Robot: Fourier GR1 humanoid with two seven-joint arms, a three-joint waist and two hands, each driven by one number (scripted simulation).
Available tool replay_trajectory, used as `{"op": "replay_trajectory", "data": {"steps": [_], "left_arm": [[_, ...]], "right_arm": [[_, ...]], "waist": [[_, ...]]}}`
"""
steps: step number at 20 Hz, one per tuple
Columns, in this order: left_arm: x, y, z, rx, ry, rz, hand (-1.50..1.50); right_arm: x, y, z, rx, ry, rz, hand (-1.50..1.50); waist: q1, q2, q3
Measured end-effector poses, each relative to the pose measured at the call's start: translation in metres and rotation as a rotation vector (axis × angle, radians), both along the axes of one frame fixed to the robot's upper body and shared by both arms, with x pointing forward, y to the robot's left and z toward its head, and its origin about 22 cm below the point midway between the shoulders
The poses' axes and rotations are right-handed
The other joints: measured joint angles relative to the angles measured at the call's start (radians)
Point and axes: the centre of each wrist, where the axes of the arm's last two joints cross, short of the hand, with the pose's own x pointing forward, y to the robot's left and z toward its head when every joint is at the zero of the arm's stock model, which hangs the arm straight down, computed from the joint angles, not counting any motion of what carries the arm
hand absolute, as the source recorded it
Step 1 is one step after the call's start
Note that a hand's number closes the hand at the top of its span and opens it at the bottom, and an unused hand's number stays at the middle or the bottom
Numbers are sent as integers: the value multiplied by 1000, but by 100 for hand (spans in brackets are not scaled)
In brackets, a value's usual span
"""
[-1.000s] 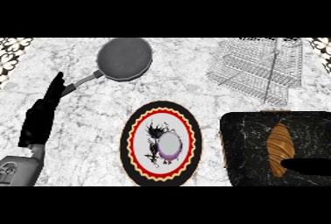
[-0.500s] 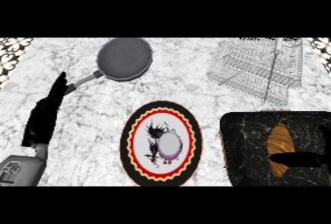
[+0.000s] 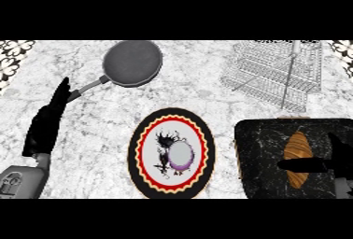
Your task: Pick the croissant from the tray and place it in the tiered basket
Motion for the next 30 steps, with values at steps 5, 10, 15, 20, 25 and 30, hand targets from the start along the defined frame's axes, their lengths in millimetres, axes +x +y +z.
{"op": "replay_trajectory", "data": {"steps": [5, 10, 15, 20, 25, 30], "left_arm": [[-2, -8, 0, -10, -2, 0, 0], [-5, -9, 2, -4, -4, 8, 0], [-5, -2, 1, -6, -1, 6, 0], [-4, -4, -2, -6, 1, 3, 0], [-8, -2, -1, -10, 0, 9, 0], [4, -18, 7, -9, -23, -67, 0]], "right_arm": [[15, 3, -11, 24, 14, -5, -150], [18, 5, -19, 69, 23, -10, 150], [20, 4, -24, 43, 63, 66, 150], [22, 5, -24, 1, 69, 103, 150], [28, 21, -16, 34, 4, 108, 150], [67, 112, 0, -60, -107, 368, 150]], "waist": [[2, 0, 1], [-3, -4, -3], [-6, -9, -15], [-10, -10, -17], [-8, -6, -8], [77, 16, -4]]}}
